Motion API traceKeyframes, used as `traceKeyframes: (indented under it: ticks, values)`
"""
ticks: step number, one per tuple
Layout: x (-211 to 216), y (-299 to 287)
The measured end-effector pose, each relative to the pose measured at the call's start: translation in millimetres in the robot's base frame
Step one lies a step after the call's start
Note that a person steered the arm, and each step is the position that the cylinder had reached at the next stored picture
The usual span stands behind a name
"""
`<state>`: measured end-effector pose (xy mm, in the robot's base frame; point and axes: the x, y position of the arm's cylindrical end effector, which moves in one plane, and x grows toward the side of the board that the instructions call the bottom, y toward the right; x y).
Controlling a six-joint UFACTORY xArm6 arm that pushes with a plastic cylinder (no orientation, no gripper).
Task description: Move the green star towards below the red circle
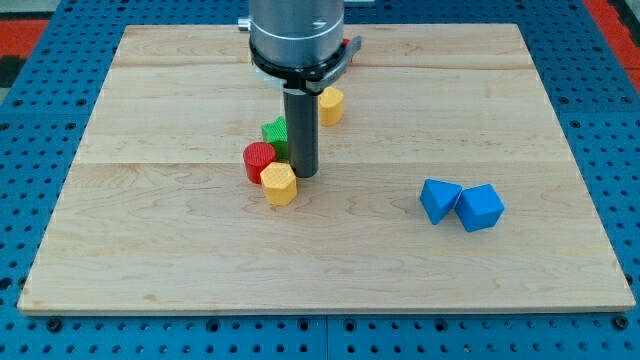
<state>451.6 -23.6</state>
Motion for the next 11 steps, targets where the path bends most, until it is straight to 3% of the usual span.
traceKeyframes:
  ticks: [1,2,4,6,7,10,11]
  values:
    - [-41.6,22.4]
    - [-48.2,43.8]
    - [-52.2,-50.3]
    - [-74.9,-85.8]
    - [-69.4,-149.4]
    - [-34.3,-125.6]
    - [-28.3,-146.9]
